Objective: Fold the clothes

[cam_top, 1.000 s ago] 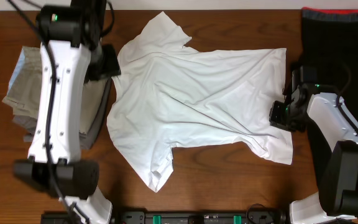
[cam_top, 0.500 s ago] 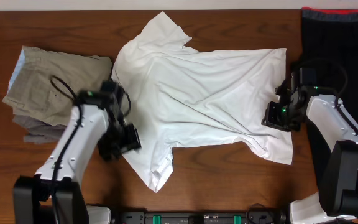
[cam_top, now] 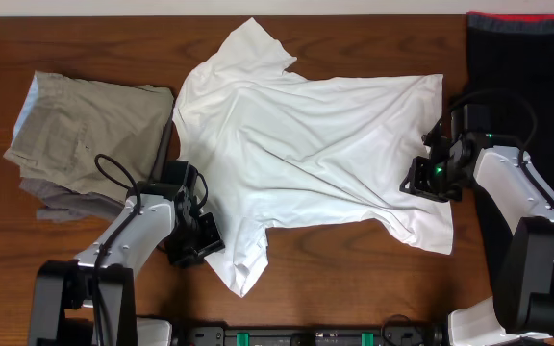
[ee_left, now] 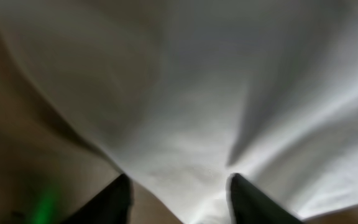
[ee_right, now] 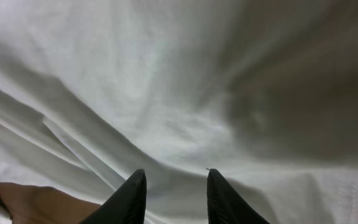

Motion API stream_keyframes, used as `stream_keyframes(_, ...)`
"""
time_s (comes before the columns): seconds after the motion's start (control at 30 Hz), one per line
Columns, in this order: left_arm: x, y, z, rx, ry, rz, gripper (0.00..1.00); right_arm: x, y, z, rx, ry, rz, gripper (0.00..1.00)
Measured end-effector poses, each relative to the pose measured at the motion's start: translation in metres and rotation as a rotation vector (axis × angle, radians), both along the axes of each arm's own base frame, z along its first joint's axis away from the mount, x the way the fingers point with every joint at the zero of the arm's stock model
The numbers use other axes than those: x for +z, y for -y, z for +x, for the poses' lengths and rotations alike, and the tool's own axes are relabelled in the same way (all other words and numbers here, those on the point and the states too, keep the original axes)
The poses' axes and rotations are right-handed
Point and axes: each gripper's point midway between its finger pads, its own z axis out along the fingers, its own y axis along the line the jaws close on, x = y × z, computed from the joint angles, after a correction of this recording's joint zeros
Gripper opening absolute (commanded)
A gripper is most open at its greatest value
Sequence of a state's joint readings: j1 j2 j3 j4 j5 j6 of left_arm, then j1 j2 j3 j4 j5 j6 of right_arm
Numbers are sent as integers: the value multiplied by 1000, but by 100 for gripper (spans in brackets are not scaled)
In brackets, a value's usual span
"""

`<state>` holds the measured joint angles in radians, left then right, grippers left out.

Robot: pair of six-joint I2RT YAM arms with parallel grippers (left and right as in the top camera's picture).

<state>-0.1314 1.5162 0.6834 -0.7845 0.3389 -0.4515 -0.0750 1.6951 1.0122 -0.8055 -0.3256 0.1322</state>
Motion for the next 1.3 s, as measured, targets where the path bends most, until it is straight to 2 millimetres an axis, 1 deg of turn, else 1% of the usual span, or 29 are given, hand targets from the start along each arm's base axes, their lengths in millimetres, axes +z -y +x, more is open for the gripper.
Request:
stream_keyframes(0.03,-1,-1,0,2,-4,5,33,0,0,1,0,2,0,31)
stream_keyframes(0.07,-2,-1,-1,7,-10,10,25,0,0,1,0,3,0,32)
stream_keyframes(0.1,-4,-2,-2,13,-22,15,15,0,0,1,0,4,0,32)
stream_keyframes(0.13,-5,-2,-4,17,-33,15,8,0,0,1,0,5,0,32)
stream_keyframes(0.17,-5,-2,-5,21,-44,19,6,0,0,2,0,7,0,33)
stream_keyframes(0.23,-6,-3,-10,19,-68,19,6,0,1,4,-2,17,-3,33)
stream_keyframes(0.27,-6,-3,-12,19,-82,20,6,0,2,6,-7,21,-8,32)
stream_keyframes(0.37,-4,-7,-26,28,-144,34,6,-1,8,10,-37,32,-42,23)
stream_keyframes(0.43,-1,-15,-37,54,-202,54,6,-2,13,14,-61,40,-67,19)
stream_keyframes(0.53,3,-29,-46,107,-253,73,6,-7,16,16,-84,53,-86,15)
stream_keyframes(0.63,6,-41,-42,164,-232,69,6,-19,20,8,-122,37,-108,12)
stream_keyframes(0.73,9,-50,-40,192,-212,66,6,-36,24,-4,-167,13,-131,10)
stream_keyframes(0.83,10,-56,-43,201,-221,65,6,-37,28,-2,-208,39,-140,7)
stream_keyframes(1.1,10,-70,-43,275,-222,51,6,-38,33,-7,-260,22,-163,5)
stream_keyframes(1.2,10,-76,-44,319,-225,48,6,-38,37,-14,-283,-10,-181,5)
stream_keyframes(1.3,10,-85,-45,370,-230,52,6,-39,48,-29,-331,-80,-212,6)
